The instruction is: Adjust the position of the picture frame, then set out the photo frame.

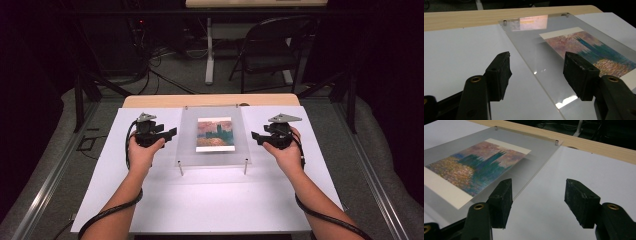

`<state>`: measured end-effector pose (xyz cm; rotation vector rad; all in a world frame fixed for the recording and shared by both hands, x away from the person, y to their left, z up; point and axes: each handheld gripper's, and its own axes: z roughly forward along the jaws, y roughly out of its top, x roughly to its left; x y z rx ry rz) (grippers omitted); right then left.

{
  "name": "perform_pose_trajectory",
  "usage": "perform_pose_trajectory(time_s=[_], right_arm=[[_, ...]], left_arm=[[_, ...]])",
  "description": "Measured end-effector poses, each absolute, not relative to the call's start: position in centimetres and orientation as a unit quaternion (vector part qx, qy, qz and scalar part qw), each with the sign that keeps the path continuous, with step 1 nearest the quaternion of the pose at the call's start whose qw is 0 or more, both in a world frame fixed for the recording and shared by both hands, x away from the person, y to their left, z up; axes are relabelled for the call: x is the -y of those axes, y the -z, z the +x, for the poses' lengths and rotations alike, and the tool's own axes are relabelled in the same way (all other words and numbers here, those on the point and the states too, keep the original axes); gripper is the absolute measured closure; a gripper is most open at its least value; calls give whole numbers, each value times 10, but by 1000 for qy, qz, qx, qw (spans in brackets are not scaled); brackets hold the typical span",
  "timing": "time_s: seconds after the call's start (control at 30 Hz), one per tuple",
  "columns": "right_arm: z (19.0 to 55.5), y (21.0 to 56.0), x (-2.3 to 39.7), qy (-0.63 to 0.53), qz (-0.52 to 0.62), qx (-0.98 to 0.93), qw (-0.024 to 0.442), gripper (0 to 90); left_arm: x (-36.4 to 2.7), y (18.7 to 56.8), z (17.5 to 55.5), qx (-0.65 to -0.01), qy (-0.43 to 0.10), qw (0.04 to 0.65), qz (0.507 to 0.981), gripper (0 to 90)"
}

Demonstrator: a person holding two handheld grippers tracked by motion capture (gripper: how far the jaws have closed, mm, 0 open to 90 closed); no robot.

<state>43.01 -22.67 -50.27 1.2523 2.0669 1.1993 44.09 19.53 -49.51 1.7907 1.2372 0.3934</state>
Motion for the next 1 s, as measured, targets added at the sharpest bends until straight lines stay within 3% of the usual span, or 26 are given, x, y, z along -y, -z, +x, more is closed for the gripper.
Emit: perform_pose_trajectory(time_s=[0.33,1.0], right_arm=[[458,506,216,-433,464,-746,204,388],[481,518,189,-430,468,-755,162,357]], left_arm=[[-186,497,464,-510,-137,447,722,407],[-171,528,484,-531,-105,423,727,370]])
